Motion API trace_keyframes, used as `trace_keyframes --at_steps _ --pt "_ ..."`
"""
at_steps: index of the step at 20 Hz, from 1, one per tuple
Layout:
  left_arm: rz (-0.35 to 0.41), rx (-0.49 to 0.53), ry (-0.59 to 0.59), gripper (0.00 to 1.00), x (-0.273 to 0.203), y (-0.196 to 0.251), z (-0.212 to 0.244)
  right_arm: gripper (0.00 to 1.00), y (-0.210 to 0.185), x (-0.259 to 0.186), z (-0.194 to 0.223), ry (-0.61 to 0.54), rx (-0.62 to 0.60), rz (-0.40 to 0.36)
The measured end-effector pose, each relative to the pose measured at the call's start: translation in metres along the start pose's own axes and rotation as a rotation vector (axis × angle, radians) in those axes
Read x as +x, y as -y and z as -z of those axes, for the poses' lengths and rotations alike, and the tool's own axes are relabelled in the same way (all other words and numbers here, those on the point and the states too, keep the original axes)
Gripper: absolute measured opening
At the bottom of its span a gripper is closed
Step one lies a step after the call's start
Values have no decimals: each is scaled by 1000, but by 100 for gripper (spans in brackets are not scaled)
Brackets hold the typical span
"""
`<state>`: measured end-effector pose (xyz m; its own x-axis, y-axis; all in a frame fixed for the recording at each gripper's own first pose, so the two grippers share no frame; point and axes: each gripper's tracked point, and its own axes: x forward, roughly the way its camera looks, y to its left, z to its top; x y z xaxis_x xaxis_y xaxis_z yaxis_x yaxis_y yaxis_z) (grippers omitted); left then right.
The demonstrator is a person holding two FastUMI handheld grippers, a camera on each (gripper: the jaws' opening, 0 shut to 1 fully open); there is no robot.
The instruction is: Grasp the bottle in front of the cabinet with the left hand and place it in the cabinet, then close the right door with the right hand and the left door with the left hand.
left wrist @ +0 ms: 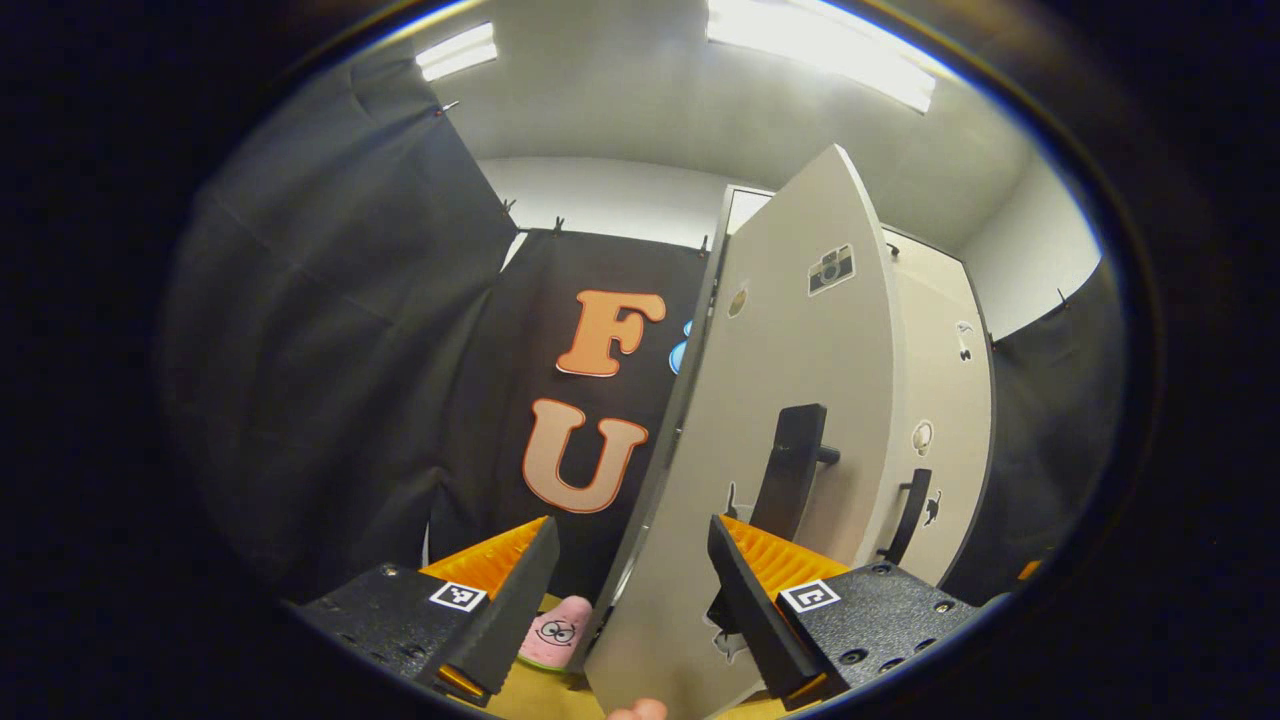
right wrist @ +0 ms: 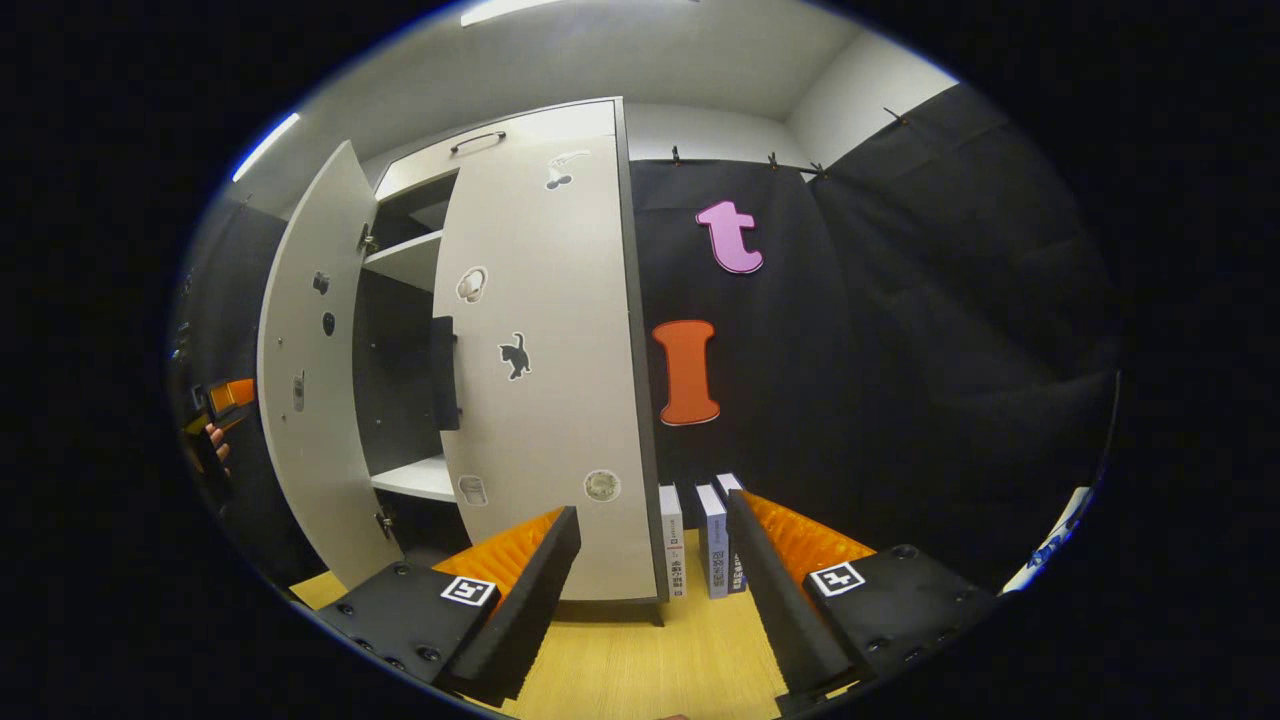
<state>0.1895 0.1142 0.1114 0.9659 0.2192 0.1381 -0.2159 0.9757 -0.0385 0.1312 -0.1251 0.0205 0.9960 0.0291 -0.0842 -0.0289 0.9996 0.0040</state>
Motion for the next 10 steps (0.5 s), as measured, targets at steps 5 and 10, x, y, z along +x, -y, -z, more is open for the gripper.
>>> trace_keyframes --at_steps 5,10 --pt "128 -38 8 93 14 72 8 98 31 -15 -2 6 16 65" --pt "156 -10 -42 97 25 105 32 98 50 -25 -1 8 27 122"
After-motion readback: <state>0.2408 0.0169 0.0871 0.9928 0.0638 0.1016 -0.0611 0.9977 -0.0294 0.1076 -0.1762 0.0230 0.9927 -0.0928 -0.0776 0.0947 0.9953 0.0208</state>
